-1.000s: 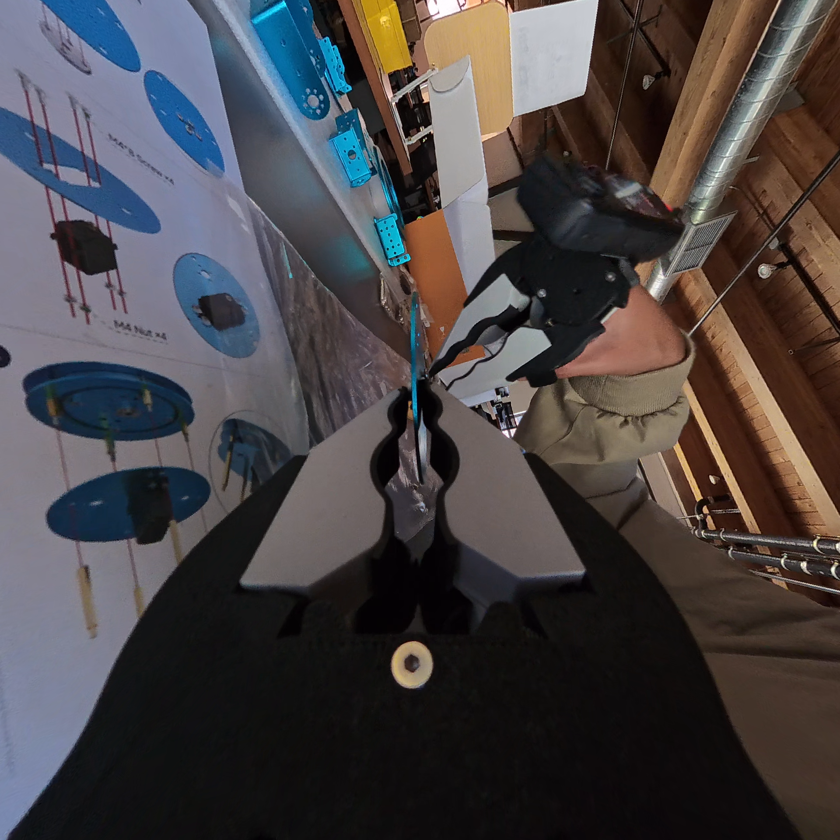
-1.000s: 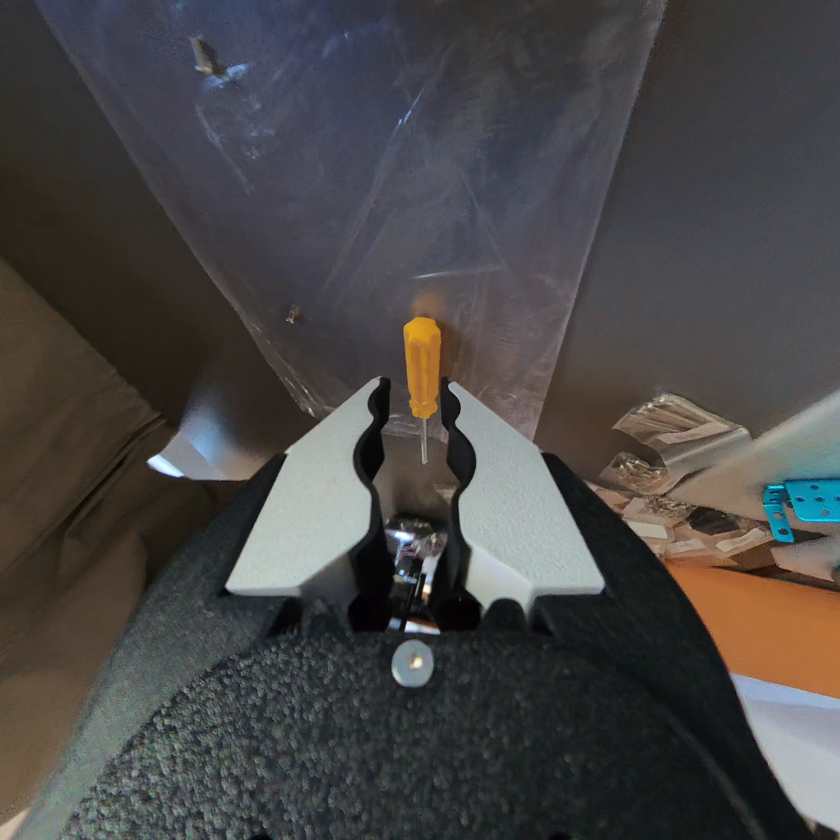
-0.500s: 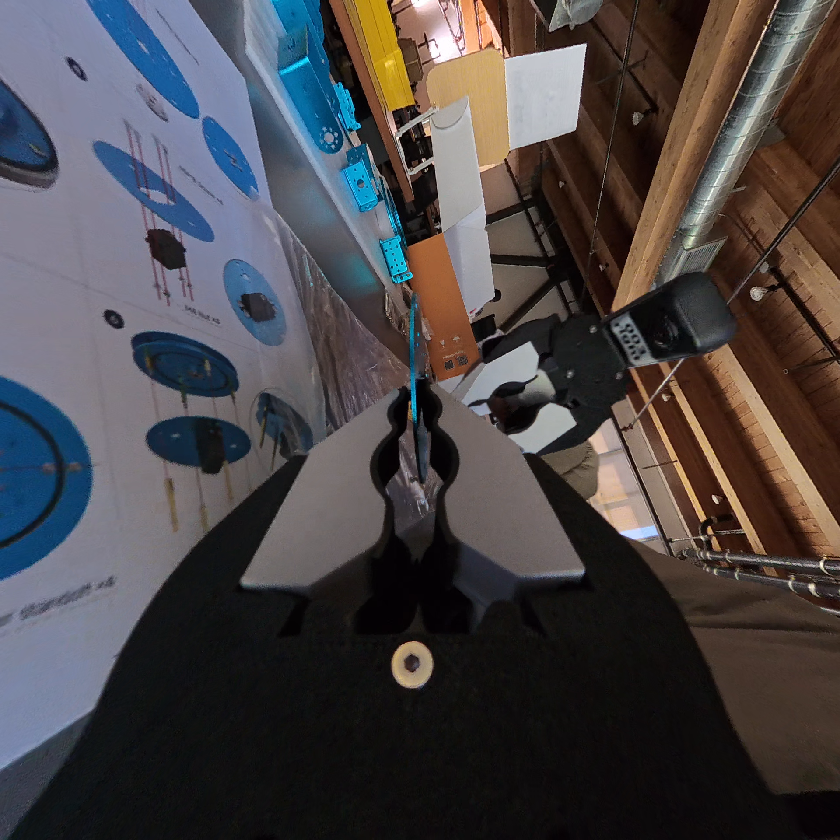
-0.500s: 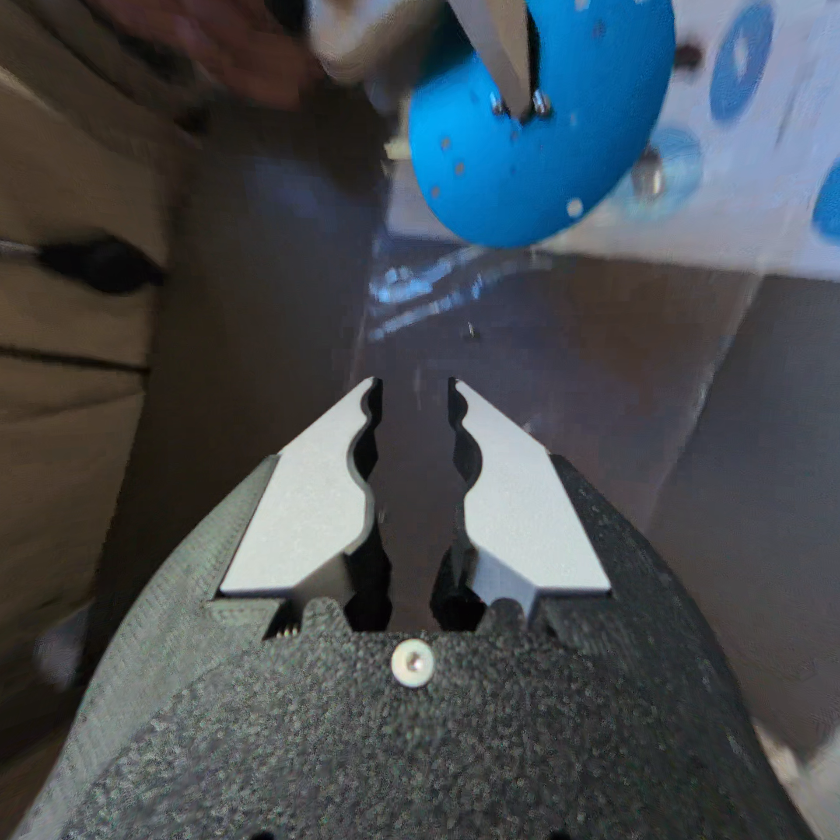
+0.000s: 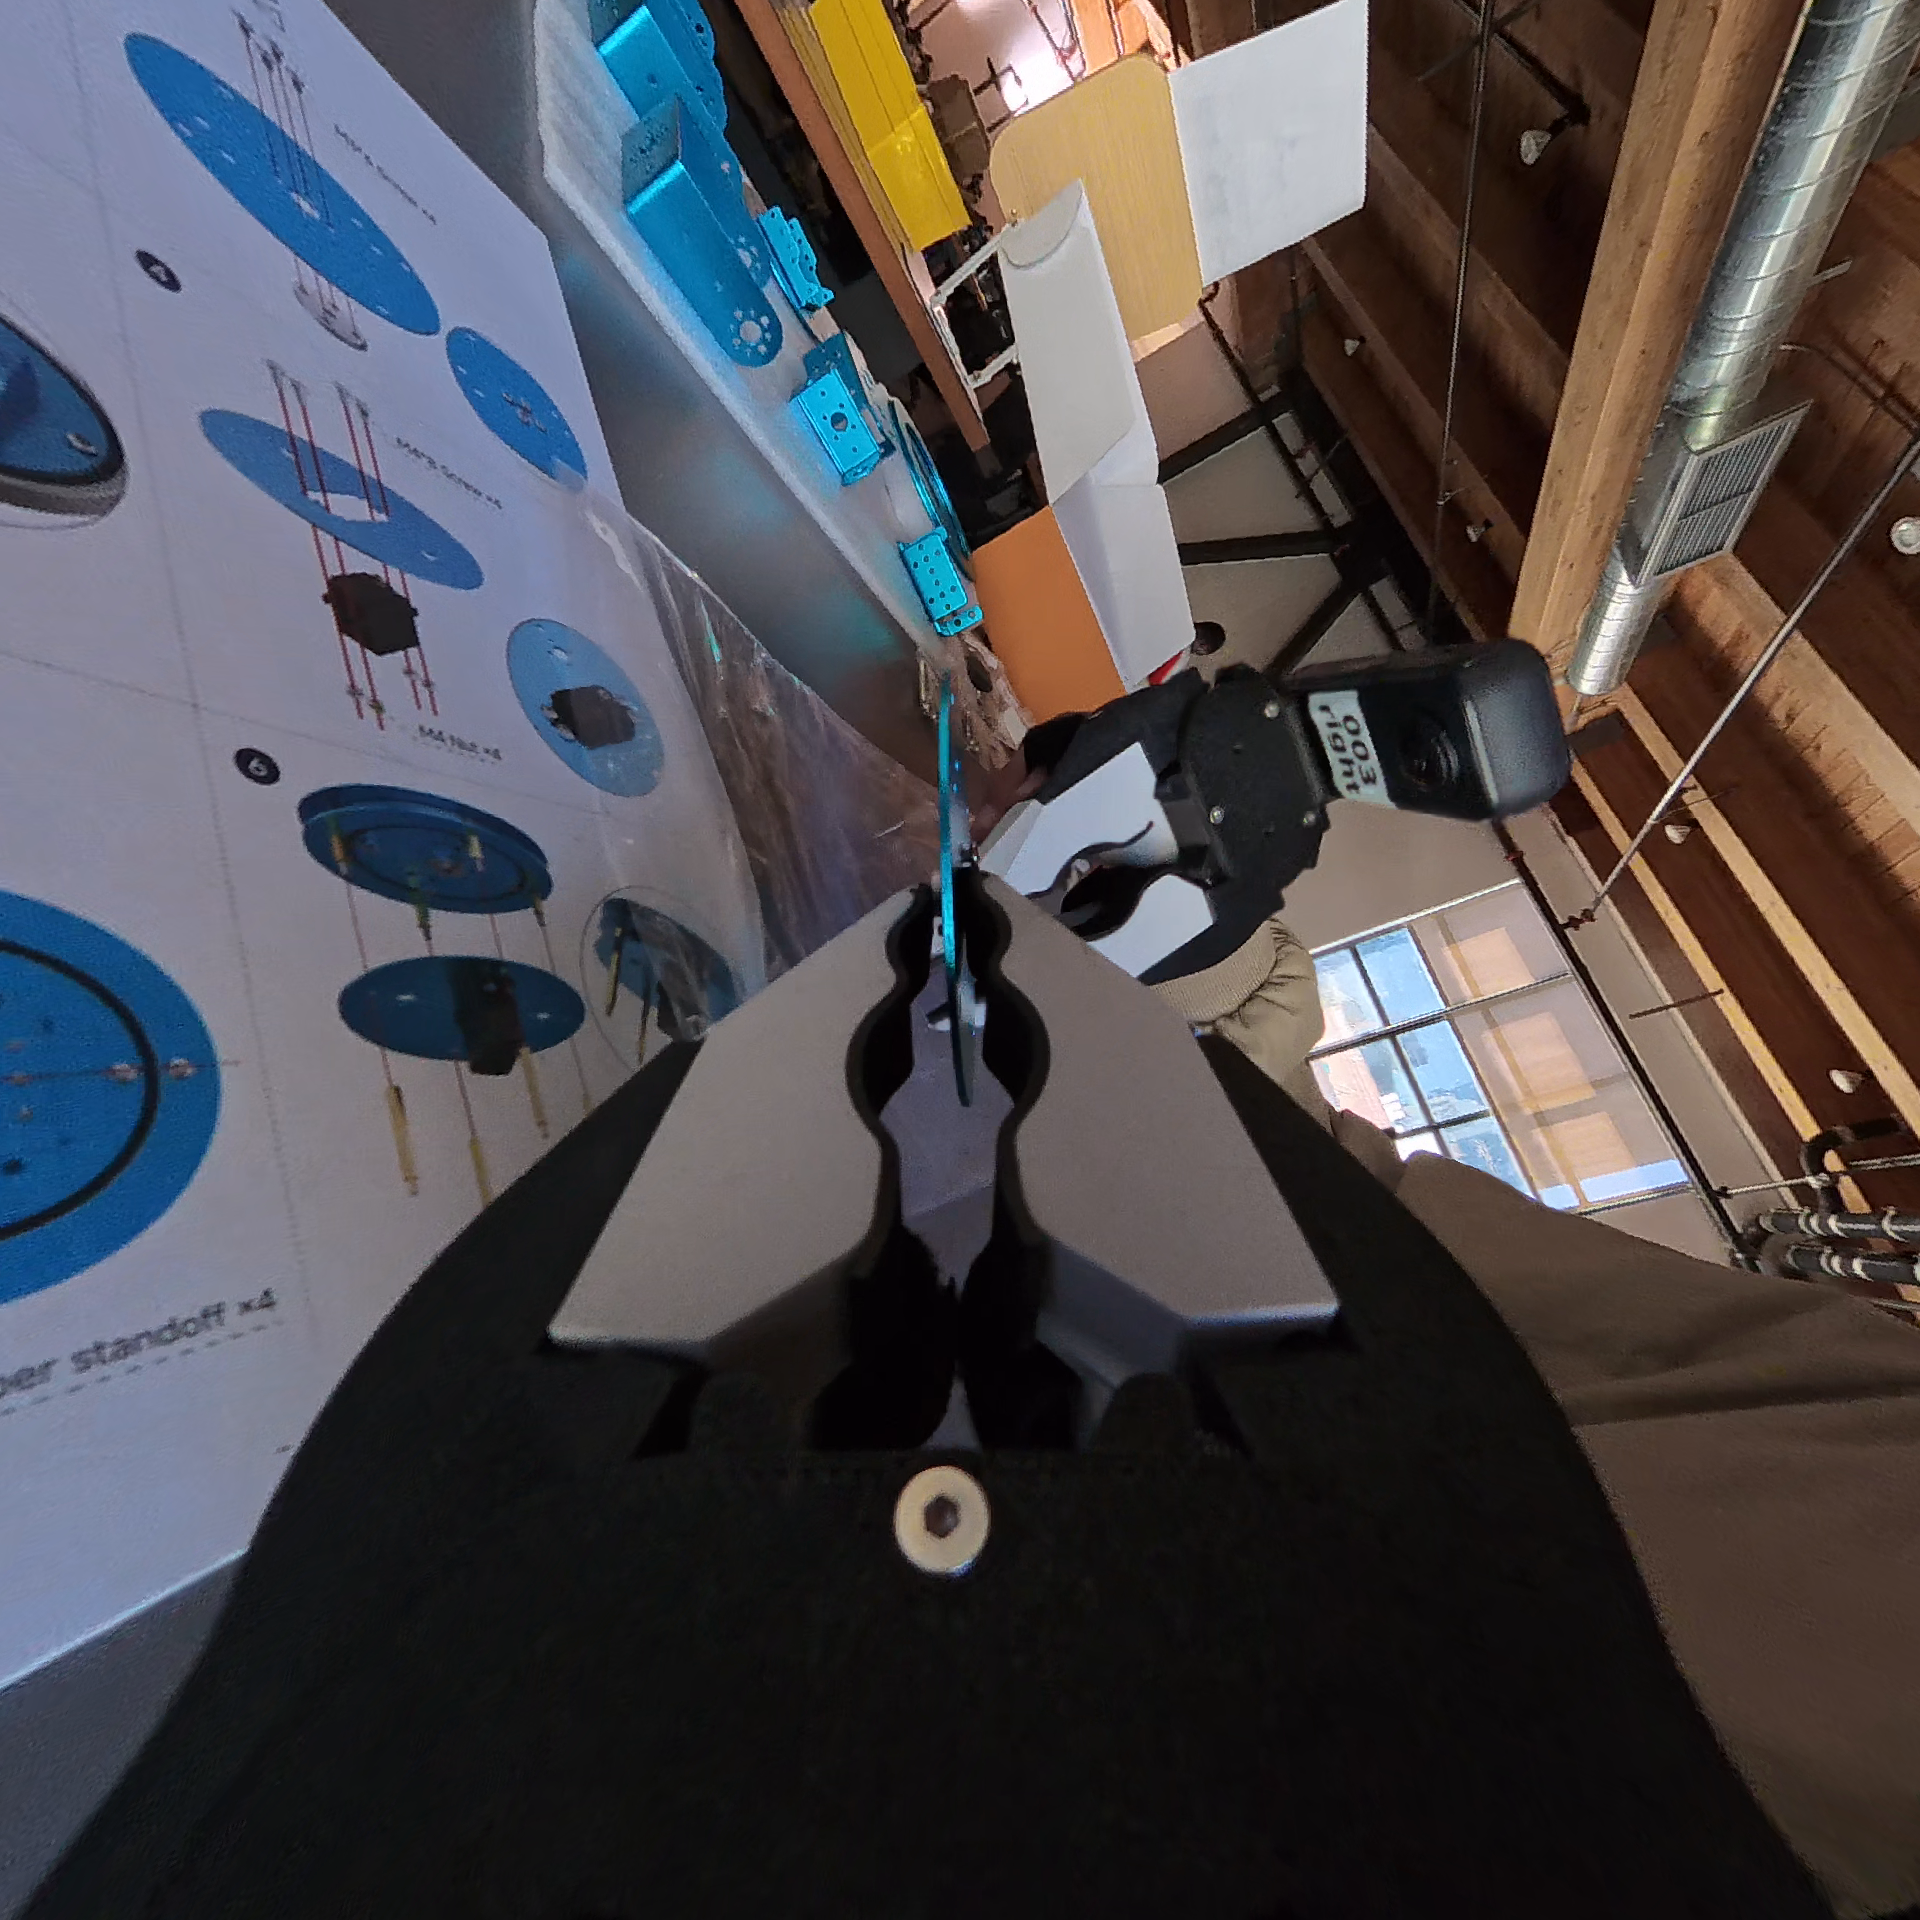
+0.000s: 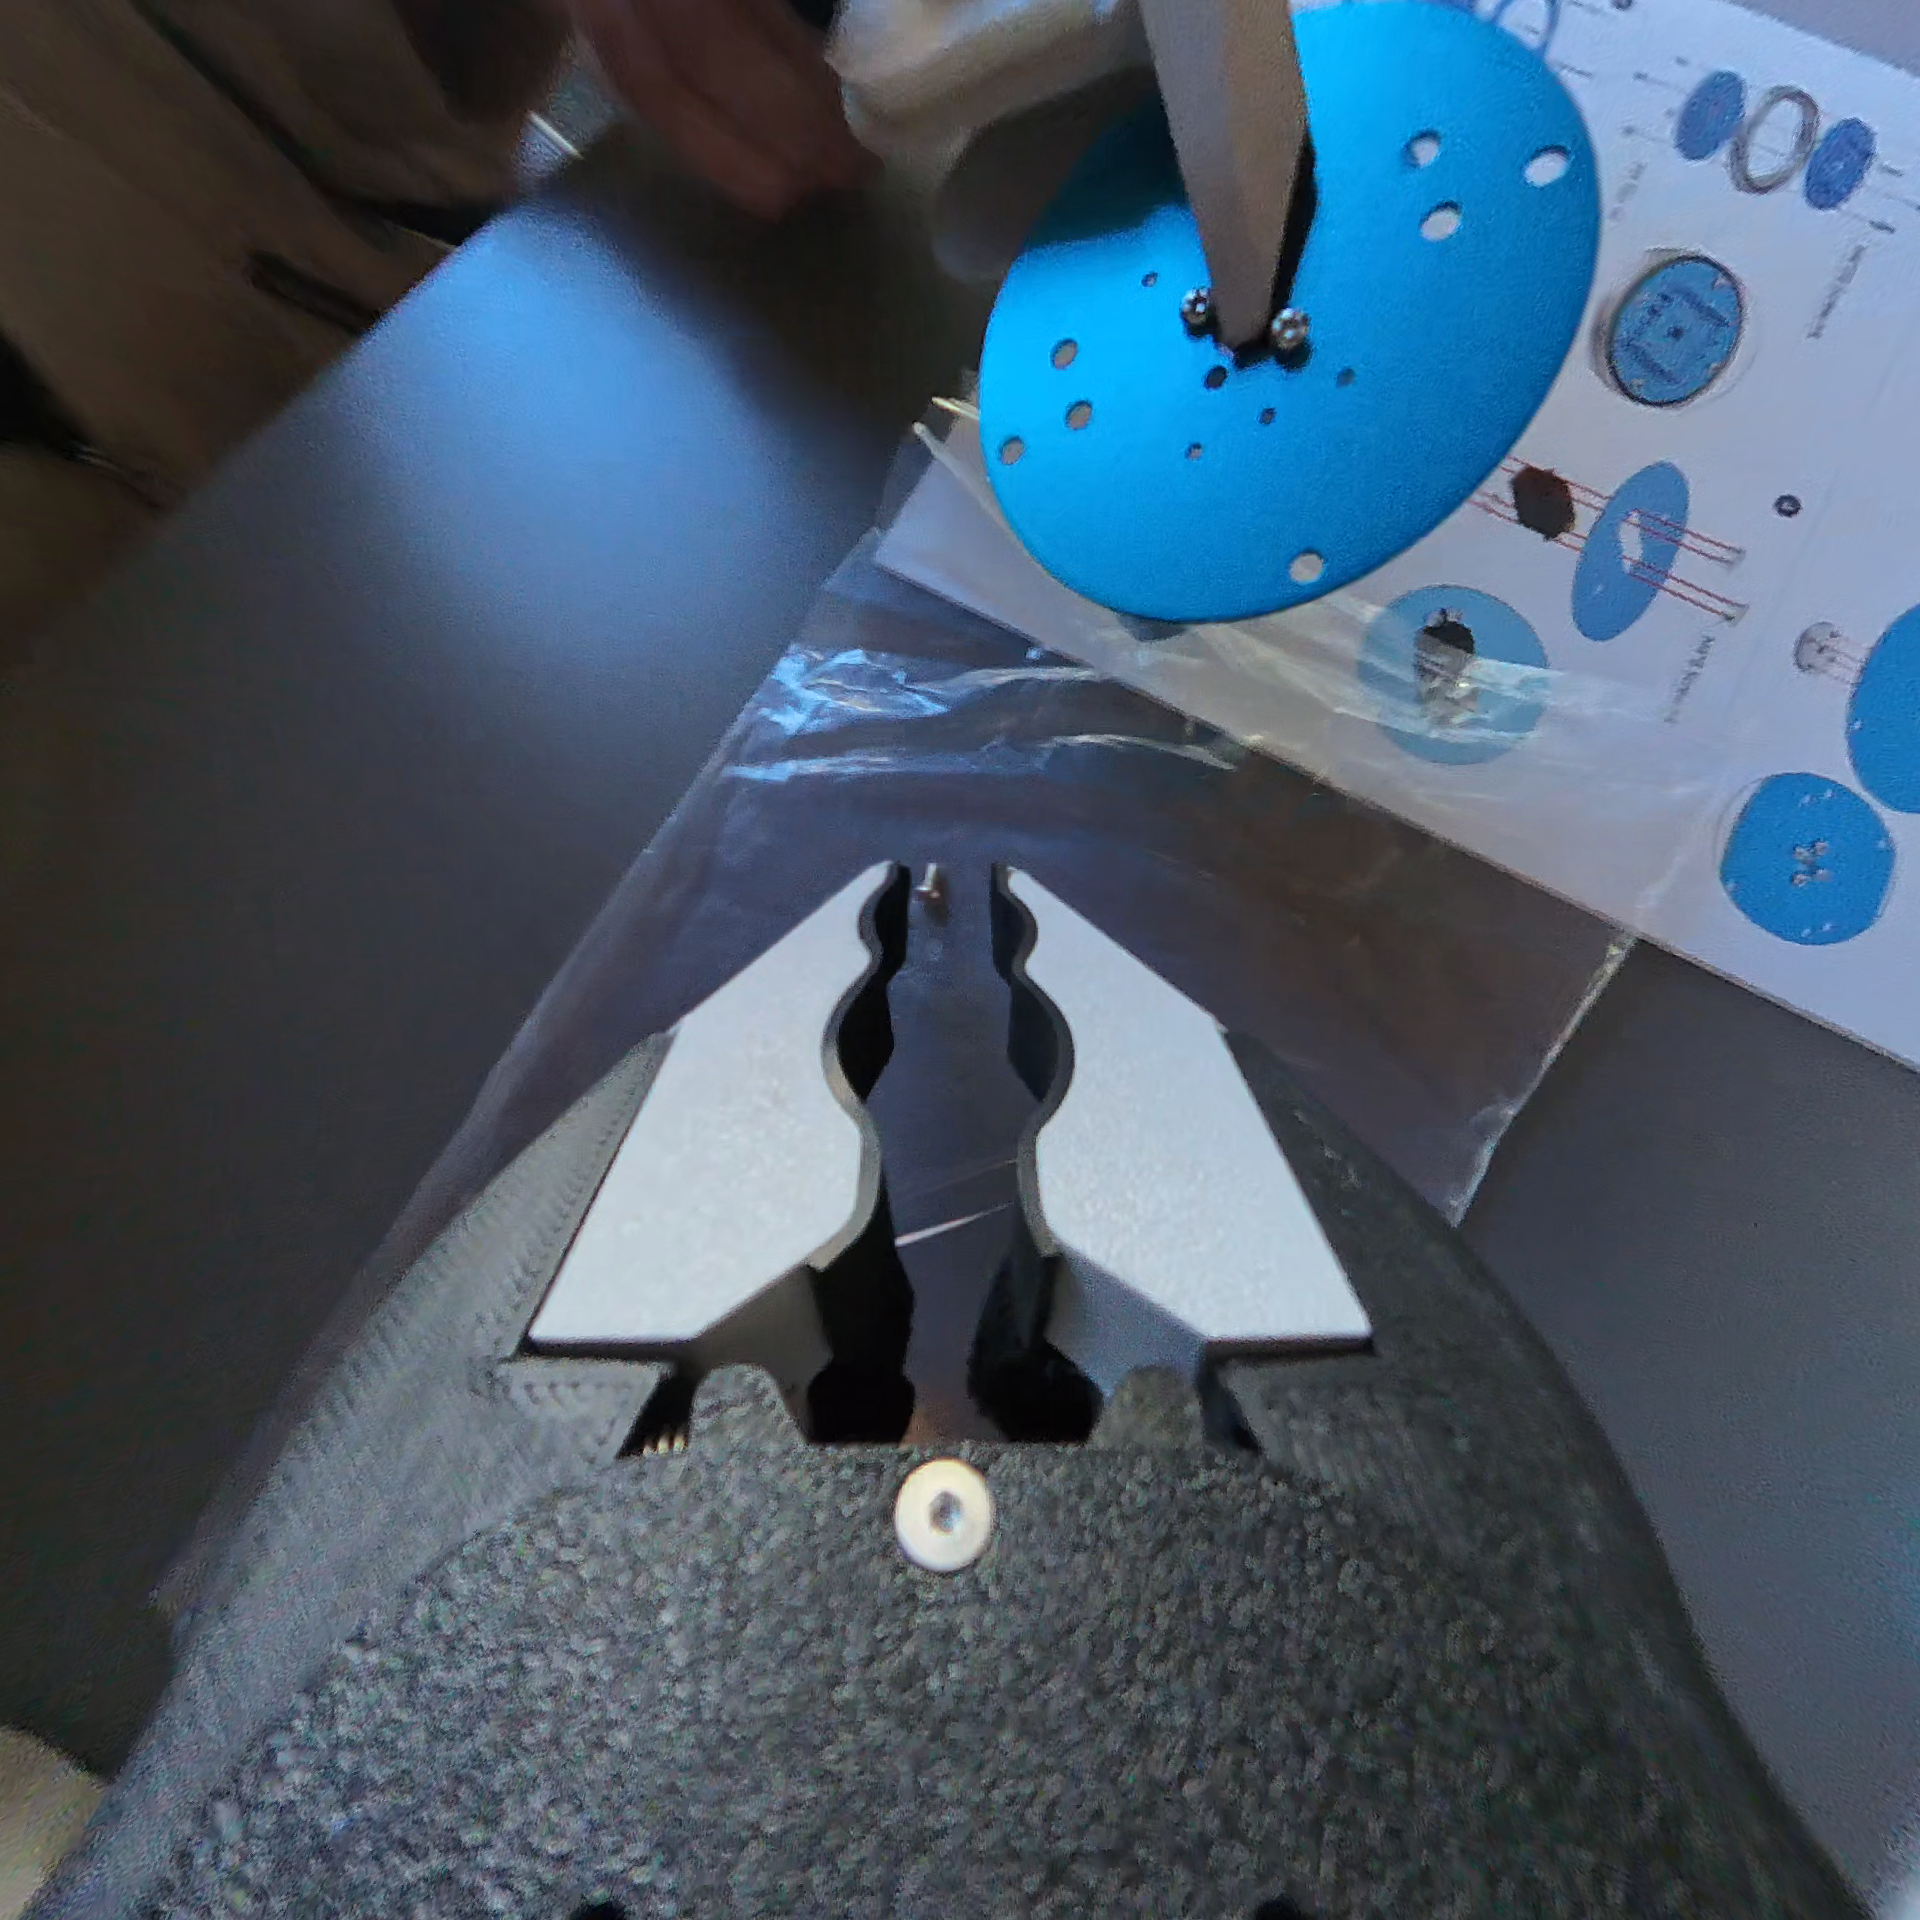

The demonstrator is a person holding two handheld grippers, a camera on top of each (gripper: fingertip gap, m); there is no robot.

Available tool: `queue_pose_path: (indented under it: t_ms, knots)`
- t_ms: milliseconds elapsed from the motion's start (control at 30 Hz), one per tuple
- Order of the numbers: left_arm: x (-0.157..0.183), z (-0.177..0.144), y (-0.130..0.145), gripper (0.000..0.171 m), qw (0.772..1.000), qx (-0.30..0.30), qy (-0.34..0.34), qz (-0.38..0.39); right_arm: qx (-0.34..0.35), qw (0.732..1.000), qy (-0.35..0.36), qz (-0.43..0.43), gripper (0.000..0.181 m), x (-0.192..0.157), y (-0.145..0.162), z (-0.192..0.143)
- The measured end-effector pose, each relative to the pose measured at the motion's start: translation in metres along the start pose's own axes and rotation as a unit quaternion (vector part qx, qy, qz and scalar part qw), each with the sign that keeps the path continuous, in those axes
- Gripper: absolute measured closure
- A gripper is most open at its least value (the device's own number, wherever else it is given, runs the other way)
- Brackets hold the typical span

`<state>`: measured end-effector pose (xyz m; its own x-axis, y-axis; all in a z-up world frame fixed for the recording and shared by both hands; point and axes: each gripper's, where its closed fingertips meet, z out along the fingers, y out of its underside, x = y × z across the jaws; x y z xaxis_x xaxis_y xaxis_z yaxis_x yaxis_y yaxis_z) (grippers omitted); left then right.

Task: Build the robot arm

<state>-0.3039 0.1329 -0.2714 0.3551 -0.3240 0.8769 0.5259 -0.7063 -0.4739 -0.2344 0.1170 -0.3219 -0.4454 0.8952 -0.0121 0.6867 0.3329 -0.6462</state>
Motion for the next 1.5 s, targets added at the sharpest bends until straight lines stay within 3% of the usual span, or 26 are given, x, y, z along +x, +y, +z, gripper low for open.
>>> queue_pose_path:
  t_ms: [233, 800, 1033, 1133, 1300, 1400, 1500]
  knots:
    - [0.0, 0.0, 0.003, 0.167, 0.999, 0.017, -0.027, 0.034, 0.001, 1.0, 0.019, -0.001, 0.169, -0.002, 0.005, 0.009]
    - [-0.003, 0.0, 0.0, 0.167, 0.999, 0.019, -0.035, 0.03, 0.024, 0.998, 0.056, -0.028, 0.181, 0.004, 0.007, 0.011]
    - [-0.005, 0.003, 0.002, 0.167, 0.999, 0.01, -0.036, 0.013, 0.024, 0.989, 0.12, -0.083, 0.181, 0.012, -0.002, 0.004]
    - [-0.004, 0.003, 0.001, 0.167, 1.0, 0.012, -0.021, -0.015, 0.057, 0.962, 0.218, -0.154, 0.181, 0.02, -0.034, -0.012]
    - [0.003, 0.007, 0.005, 0.166, 0.998, 0.013, 0.016, -0.066, 0.038, 0.876, 0.392, -0.278, 0.181, 0.029, -0.067, -0.021]
    - [0.002, 0.008, 0.006, 0.166, 0.998, 0.009, 0.013, -0.066, 0.009, 0.85, 0.432, -0.301, 0.181, 0.035, -0.068, -0.018]
    - [0.001, 0.009, 0.008, 0.166, 0.998, 0.003, 0.005, -0.061, -0.02, 0.845, 0.439, -0.305, 0.181, 0.04, -0.066, -0.016]
